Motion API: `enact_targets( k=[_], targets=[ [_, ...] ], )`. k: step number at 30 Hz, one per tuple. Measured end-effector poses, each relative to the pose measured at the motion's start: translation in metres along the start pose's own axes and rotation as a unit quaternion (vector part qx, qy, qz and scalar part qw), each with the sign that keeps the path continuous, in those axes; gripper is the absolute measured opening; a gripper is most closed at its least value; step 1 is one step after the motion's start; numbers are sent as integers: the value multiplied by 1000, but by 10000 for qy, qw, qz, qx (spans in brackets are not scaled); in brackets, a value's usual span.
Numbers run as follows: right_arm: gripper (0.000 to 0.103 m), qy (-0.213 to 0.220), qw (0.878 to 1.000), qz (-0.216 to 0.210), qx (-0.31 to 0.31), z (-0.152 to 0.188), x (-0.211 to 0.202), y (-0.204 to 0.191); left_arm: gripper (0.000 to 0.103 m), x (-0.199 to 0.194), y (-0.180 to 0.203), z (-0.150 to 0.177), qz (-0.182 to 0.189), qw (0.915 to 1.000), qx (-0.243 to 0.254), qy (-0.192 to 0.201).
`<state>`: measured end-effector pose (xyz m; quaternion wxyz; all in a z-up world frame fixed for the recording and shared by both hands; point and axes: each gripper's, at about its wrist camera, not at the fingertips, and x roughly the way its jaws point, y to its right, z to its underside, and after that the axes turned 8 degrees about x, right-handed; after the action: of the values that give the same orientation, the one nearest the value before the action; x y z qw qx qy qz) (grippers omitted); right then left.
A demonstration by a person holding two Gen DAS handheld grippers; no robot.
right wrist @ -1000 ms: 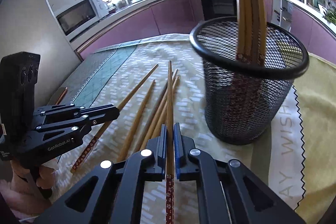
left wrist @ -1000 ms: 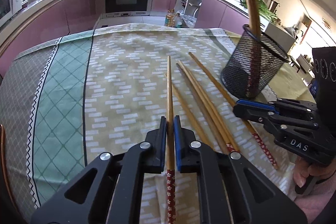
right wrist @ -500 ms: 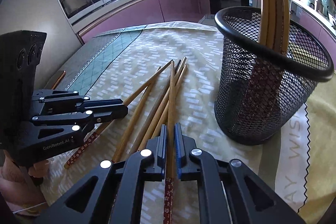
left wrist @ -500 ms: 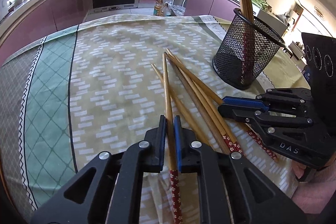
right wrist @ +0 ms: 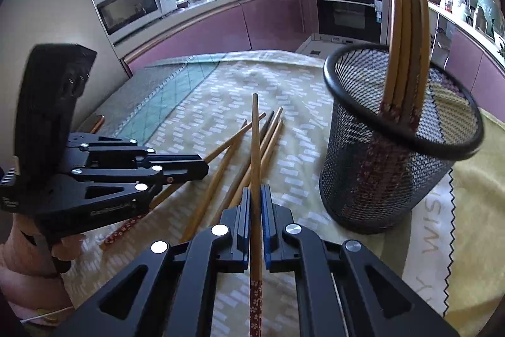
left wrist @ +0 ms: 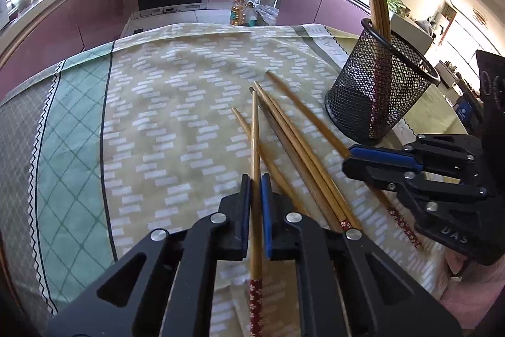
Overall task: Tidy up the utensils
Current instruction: 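Lift the chopstick upright with the left gripper and lower it into the mesh cup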
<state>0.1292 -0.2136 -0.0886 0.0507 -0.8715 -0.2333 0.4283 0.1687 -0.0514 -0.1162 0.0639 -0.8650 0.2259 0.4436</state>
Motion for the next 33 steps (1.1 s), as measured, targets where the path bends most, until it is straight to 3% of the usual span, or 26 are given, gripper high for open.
enact_targets(
  k=[9,19,28,33],
  targets=[
    [6,625,9978,-204,89,-12,-52,10,7,-51,14,-16,324,9969,223,680],
    [6,1375,9902,-183,148,-22,-102,25,7,-114,23,-39,899,9842,397,1472],
    [6,2009,9793,-135,182,-47,-134,38,7,-149,31,-74,1015,9692,391,2210],
    [6,2302,9728,-105,237,-62,-142,42,7,-157,42,-104,1006,9640,454,2420]
  ],
)
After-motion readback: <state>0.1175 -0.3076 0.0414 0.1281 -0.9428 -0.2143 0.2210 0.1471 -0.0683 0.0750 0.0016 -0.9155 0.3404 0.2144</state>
